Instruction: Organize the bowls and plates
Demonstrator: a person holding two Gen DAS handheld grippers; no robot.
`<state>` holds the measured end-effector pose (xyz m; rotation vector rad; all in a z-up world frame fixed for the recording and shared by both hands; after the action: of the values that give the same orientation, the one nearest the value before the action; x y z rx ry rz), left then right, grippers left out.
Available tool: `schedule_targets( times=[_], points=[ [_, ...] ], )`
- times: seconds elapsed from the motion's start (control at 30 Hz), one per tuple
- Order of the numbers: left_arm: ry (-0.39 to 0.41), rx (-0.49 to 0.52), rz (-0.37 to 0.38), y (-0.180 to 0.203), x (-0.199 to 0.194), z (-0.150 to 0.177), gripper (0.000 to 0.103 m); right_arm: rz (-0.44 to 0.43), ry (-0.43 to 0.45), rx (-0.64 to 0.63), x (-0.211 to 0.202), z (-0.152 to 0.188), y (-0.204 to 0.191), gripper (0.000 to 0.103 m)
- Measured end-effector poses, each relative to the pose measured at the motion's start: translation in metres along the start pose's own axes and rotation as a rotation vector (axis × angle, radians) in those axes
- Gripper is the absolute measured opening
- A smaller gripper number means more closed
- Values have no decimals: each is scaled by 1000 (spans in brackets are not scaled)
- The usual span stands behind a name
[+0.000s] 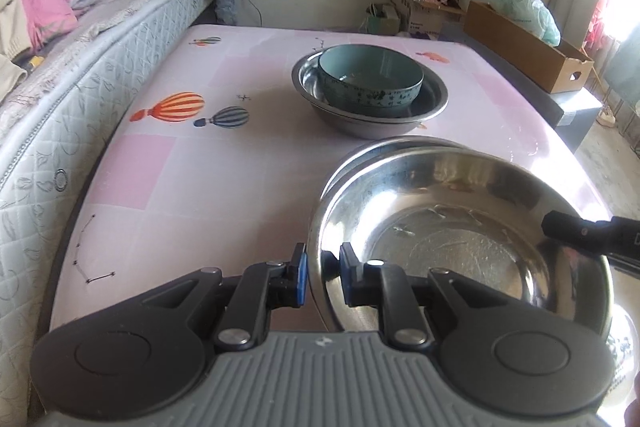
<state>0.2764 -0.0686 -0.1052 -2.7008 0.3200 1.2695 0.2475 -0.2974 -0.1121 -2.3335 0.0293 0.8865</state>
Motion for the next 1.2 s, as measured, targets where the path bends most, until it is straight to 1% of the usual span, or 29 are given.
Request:
schedule_targets(
  times=[0.17, 0.4, 0.6, 0.7, 0.73, 0.77, 0.9, 1.07, 1.13, 1.2],
  points=[
    [-8, 19, -14, 1, 12, -7, 18, 15, -13, -7, 17, -9, 3, 14],
    [-27, 34, -13, 0, 24, -9, 18, 35, -30, -28, 35, -12, 1, 14],
    [-21, 46, 1, 2, 26, -11, 23, 37, -36, -22, 42, -13, -2, 16],
    [-4, 53, 6, 2, 23, -13, 29, 32, -44, -18, 44, -14, -2, 20],
    [4, 58, 5, 3, 21, -14, 34, 31, -46, -17, 44, -14, -3, 22],
    [13, 63, 2, 3, 19, -15, 36, 30, -47, -17, 44, -14, -4, 25],
    [29, 72, -16, 1, 16, -16, 36, 26, -54, -23, 45, -13, -8, 33],
    [24, 70, -50, -5, 15, -10, 36, 25, -64, -39, 45, -11, -14, 45],
    [12, 72, -65, -7, 18, -7, 37, 27, -69, -46, 45, -11, -16, 48],
    [13, 69, -63, -7, 18, -5, 37, 30, -74, -55, 46, -12, -18, 49]
  ],
)
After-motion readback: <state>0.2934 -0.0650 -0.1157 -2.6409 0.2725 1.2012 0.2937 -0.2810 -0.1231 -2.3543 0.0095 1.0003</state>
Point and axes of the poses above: each gripper's, at about its wrist camera, not at the fingertips, and x roughly the way its jaws point, y to its right, z to its underside, the point moved 8 cm from there along x, roughly the way its jaws point, and after that the axes turned 5 degrees about x, right-handed, at the moved point
